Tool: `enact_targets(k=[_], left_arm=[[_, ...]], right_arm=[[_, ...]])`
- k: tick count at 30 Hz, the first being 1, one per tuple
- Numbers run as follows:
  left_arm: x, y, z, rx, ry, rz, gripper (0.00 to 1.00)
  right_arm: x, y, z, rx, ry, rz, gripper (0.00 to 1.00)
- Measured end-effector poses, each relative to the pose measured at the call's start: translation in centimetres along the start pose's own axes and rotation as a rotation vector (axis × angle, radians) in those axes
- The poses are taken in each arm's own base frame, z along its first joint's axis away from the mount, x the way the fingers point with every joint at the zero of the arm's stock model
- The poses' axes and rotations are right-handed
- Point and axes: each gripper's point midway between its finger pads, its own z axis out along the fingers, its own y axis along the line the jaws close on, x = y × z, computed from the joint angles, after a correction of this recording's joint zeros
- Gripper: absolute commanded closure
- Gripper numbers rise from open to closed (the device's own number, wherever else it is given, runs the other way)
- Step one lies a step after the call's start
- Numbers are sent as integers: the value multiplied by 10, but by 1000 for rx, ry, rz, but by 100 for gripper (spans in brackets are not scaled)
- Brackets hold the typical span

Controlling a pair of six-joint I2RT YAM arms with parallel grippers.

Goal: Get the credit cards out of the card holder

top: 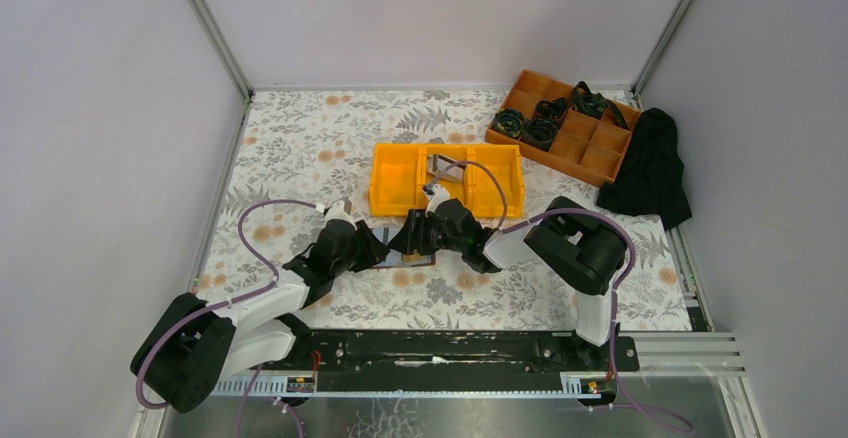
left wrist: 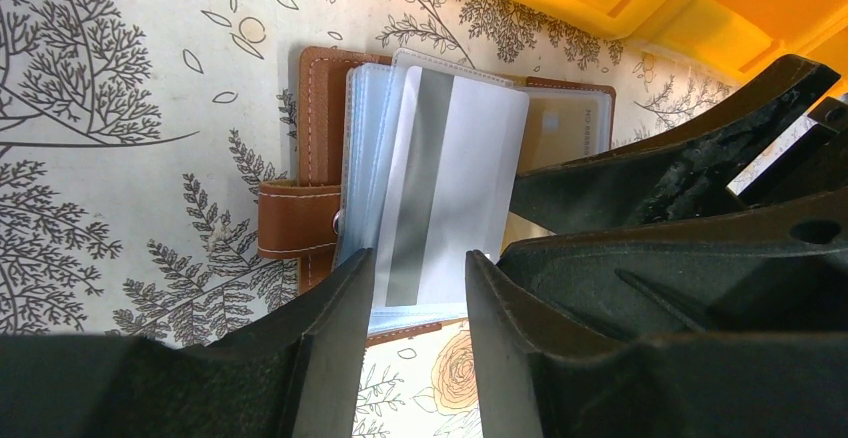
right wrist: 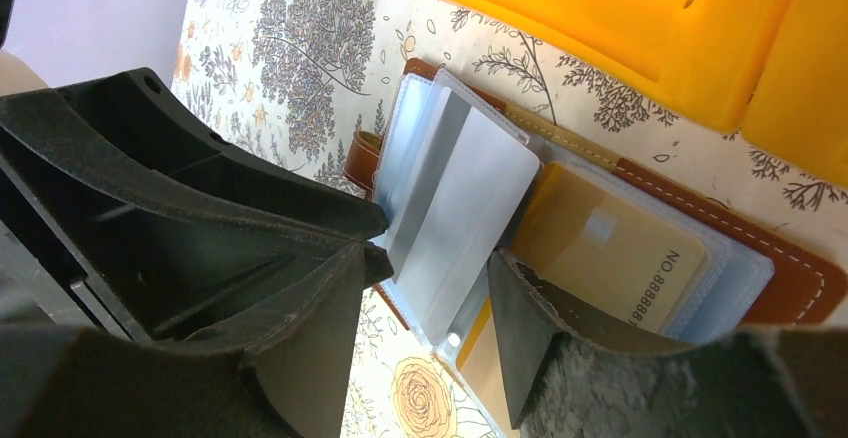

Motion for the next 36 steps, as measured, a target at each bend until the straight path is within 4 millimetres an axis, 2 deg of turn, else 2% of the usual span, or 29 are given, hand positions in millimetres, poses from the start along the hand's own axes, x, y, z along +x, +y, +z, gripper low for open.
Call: enact_targets(k=[16, 36], left_arm=[[0, -1, 1, 6, 0, -2, 53], [-1, 0, 2, 8, 1, -2, 53]], right_arm=[[8, 18, -8, -135, 29, 29, 44], [10, 20, 3, -203, 48, 61, 49]])
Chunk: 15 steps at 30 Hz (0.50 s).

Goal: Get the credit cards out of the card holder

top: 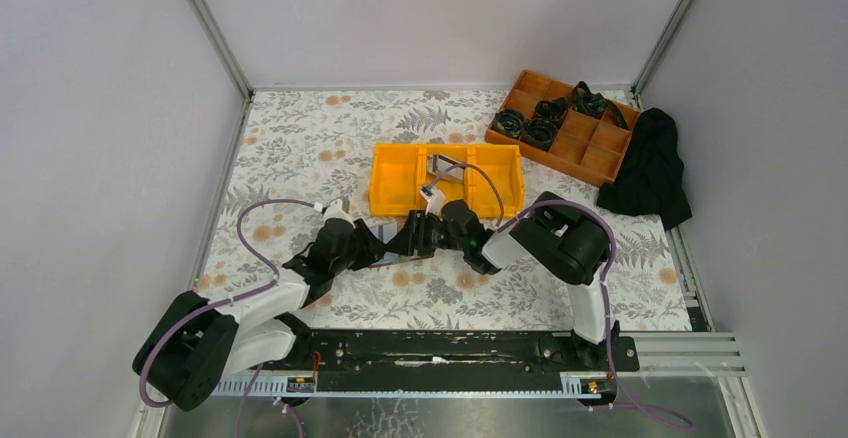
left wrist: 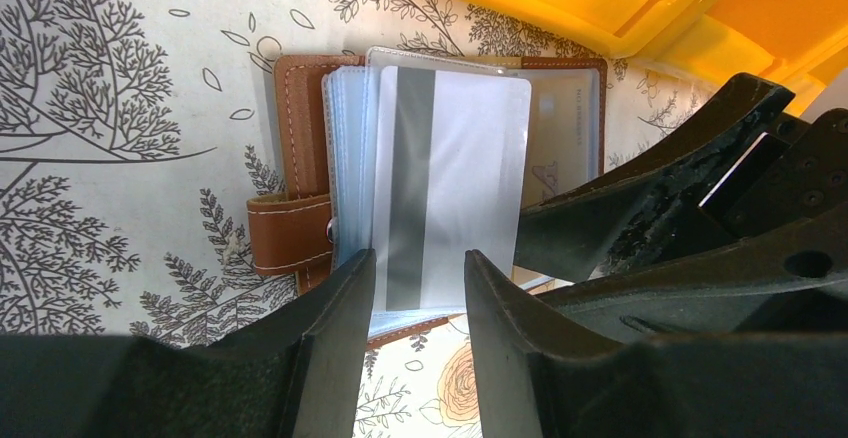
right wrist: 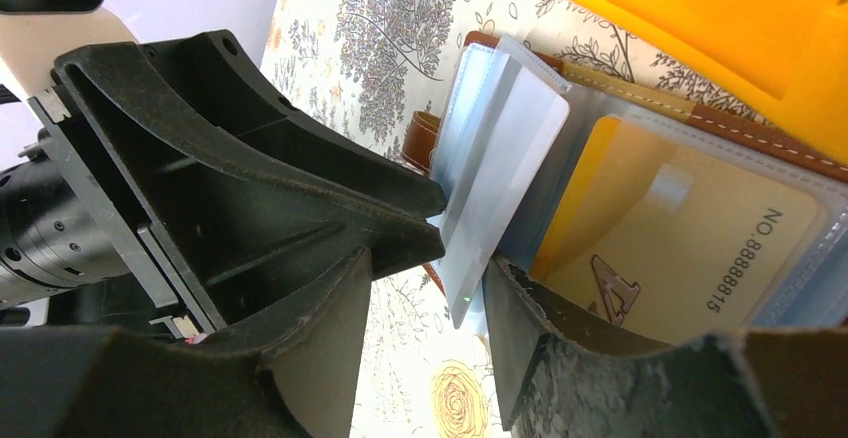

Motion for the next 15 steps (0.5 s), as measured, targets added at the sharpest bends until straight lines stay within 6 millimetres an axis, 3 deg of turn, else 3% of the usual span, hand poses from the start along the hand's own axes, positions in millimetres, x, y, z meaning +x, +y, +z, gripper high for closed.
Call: enact_targets(k=[8, 15], left_arm=[[-2, 2, 1, -5, -11, -2, 53], [-2, 1, 2, -2, -14, -3, 53]], right_arm=[[-4, 3, 5, -13, -1, 11, 50], [-4, 1, 3, -4, -9, 10, 64]])
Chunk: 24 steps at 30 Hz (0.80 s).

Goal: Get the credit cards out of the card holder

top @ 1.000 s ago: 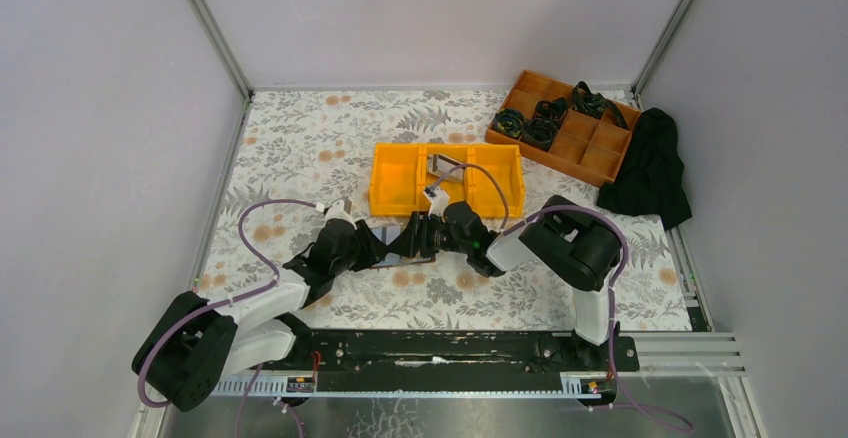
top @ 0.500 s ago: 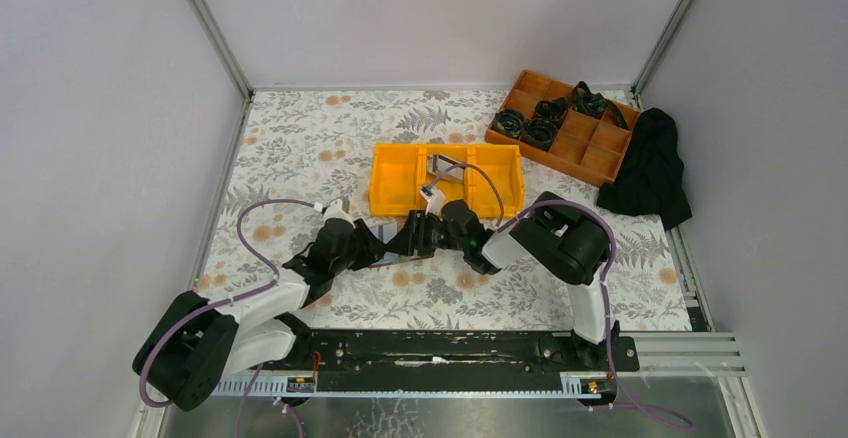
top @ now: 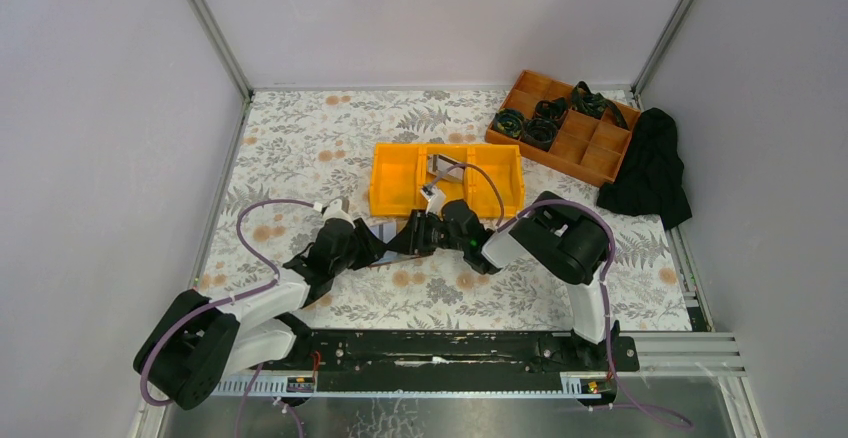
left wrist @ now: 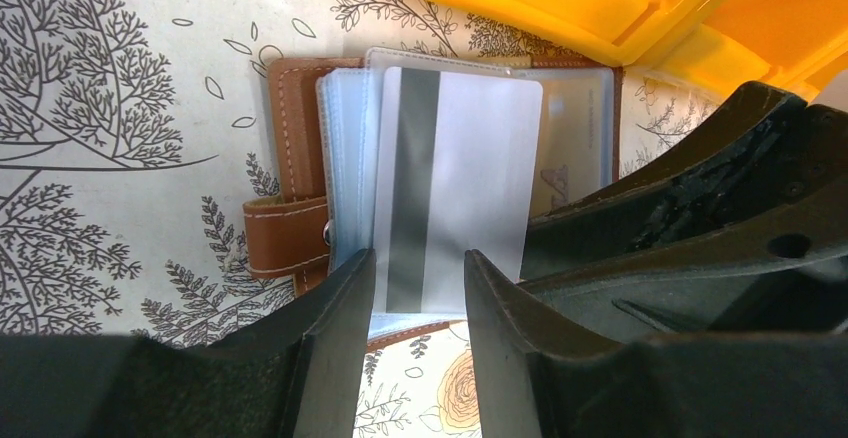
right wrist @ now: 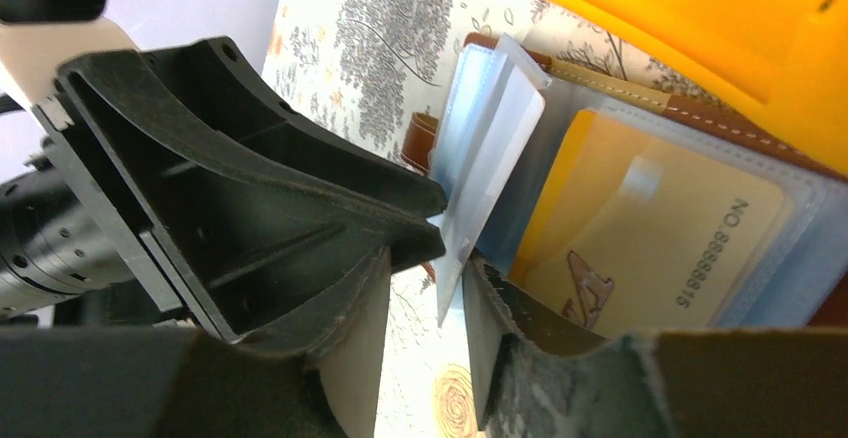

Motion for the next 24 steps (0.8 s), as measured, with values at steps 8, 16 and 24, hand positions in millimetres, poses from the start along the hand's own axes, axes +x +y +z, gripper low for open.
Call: enact_targets(k=[8, 16, 24], left_arm=[[0, -1, 0, 8, -4, -3, 53], [0, -1, 0, 10, -5, -4, 54], [-1, -2, 1, 12, -5, -5, 54]], right_arm=[[6, -9, -4, 34, 8, 3, 89], [8, -11, -7, 56, 17, -2, 73], [9, -10, -12, 68, 29, -30, 81]])
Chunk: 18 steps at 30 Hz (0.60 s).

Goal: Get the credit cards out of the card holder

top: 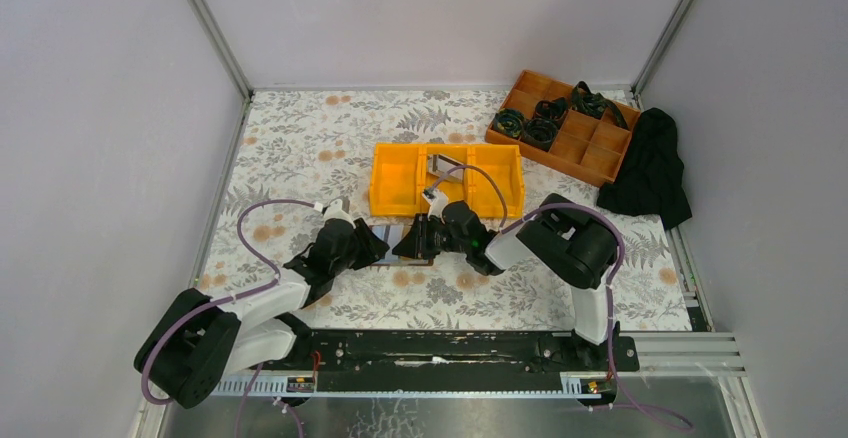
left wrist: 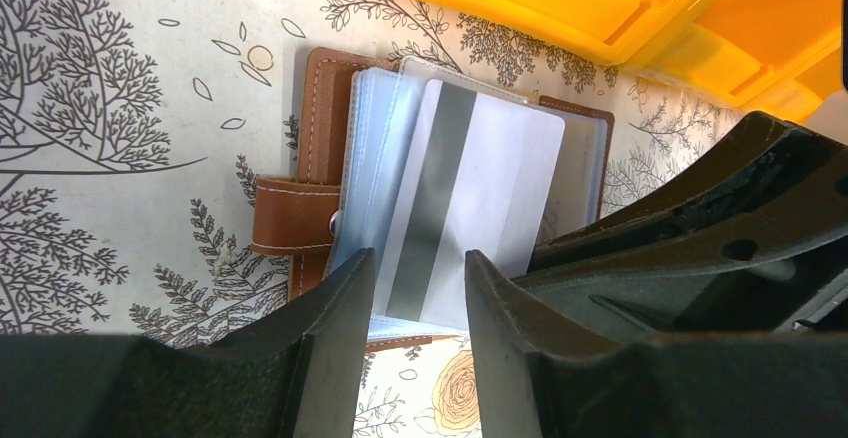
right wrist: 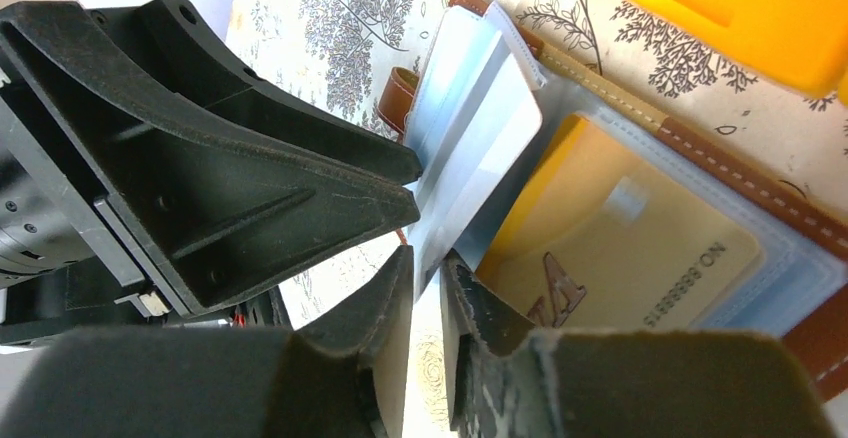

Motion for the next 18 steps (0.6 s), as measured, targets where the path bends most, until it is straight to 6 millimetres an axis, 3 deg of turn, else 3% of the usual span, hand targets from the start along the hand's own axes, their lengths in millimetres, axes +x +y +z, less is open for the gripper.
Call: enact_targets(k=[5, 12, 18], left_arm=[[0, 0, 0, 0, 0, 0, 53], [0, 0, 0, 0, 0, 0, 54], [0, -1, 1, 3, 1, 0, 53]], right_arm=[[3, -3, -1, 13, 10, 1, 99], [-1, 0, -8, 31, 1, -25, 100], [-3, -3, -28, 91, -13, -75, 100]])
